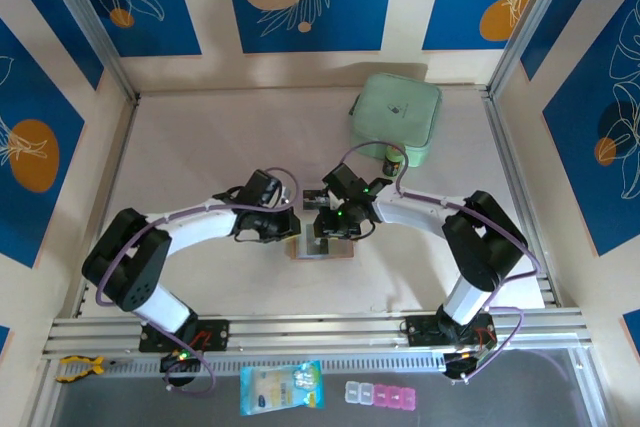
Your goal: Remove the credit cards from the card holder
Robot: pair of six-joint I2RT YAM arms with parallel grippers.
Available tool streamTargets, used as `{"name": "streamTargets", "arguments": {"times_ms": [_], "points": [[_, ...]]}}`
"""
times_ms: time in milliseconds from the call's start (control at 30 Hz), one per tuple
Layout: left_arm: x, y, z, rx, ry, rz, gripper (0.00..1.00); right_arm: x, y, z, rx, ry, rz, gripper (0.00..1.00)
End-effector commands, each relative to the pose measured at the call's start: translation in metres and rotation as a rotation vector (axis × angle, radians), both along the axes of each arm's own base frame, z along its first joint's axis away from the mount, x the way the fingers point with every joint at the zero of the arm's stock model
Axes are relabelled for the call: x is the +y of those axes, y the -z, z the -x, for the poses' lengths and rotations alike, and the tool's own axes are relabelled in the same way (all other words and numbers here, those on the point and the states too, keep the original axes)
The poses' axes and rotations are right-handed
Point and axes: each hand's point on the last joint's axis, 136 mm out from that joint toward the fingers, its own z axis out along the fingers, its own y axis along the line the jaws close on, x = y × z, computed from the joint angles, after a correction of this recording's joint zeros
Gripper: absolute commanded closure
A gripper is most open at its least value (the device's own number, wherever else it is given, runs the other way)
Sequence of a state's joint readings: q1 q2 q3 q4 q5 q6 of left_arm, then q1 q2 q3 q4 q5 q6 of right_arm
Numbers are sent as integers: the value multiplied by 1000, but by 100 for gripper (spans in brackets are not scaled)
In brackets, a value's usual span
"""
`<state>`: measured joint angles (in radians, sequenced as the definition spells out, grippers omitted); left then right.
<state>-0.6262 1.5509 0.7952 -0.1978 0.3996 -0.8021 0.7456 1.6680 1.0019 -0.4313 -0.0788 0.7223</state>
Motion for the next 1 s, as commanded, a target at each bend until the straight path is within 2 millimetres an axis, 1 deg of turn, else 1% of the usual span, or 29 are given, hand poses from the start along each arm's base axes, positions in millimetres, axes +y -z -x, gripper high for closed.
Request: {"name": "streamTargets", "arguments": {"times_ms": [0, 133, 233, 400, 567, 700, 967], "points": [[-9, -9, 3, -16, 33, 1, 91, -3, -6, 2, 2, -3, -20, 73], [-18, -5, 6, -9, 48, -1, 94, -5, -4, 3, 8, 6, -27, 73], [-21, 1, 10, 0, 53, -9, 96, -7, -1, 4, 17, 9, -28, 73], [-21, 15, 14, 21, 53, -26, 98, -9, 3, 4, 24, 15, -34, 73], [-16, 27, 17, 38, 48, -58, 99, -10, 5, 4, 30, 20, -40, 72], [-12, 30, 18, 41, 47, -80, 100, -10, 8, 3, 38, 24, -51, 73], [-10, 30, 18, 37, 44, -91, 100, -9, 16, 3, 59, 25, -66, 73]]}}
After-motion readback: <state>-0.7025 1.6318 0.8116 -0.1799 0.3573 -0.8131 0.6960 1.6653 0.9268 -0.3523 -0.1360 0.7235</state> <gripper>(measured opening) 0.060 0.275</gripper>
